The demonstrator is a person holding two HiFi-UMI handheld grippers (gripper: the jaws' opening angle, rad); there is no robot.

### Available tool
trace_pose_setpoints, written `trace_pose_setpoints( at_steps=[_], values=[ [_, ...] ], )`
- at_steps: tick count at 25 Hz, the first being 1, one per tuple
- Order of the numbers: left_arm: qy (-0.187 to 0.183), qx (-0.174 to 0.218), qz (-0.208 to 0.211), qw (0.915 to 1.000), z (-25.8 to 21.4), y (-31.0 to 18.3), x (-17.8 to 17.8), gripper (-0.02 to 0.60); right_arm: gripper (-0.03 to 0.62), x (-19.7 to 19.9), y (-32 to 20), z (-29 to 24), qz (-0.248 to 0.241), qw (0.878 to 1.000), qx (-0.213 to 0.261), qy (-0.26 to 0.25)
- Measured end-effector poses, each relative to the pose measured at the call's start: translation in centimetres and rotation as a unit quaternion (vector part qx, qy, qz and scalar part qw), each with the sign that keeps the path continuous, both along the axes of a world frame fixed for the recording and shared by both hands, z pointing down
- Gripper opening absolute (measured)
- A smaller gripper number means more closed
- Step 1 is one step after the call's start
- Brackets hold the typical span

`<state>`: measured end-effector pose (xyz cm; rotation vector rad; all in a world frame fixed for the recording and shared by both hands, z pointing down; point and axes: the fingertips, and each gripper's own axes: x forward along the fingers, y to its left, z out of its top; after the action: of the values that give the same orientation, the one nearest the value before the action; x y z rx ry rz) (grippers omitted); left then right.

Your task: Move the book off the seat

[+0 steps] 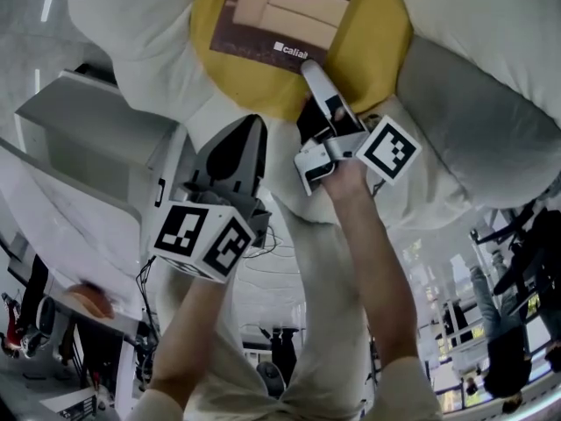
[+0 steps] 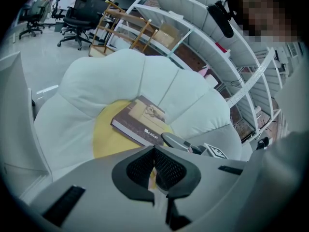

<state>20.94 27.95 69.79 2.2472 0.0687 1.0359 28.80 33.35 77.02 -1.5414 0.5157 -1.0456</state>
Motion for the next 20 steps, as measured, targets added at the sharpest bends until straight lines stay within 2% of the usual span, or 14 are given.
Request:
trace_pose_setpoints(
  at_steps=[10,16,20],
  values=[
    [-0.003,-0.002,-0.003,1.0,0.3,-1.6,-0.1,0.009,0.261,0.4,-2.4,1.1,-0.02,0.999,0.0,-0.028],
    [0.003,-0.002,-0.007,1.0,0.4,-1.7,0.6,0.009,0.259,1.9,-4.3,-0.6,-0.064,0.996,-0.041,0.056],
    [0.003,0.002,-0.011,0.9999,0.5,-1.7,0.9,0.009,0.251,4.6,-5.8,-0.2,-0.052,0.997,-0.038,0.048]
  ],
)
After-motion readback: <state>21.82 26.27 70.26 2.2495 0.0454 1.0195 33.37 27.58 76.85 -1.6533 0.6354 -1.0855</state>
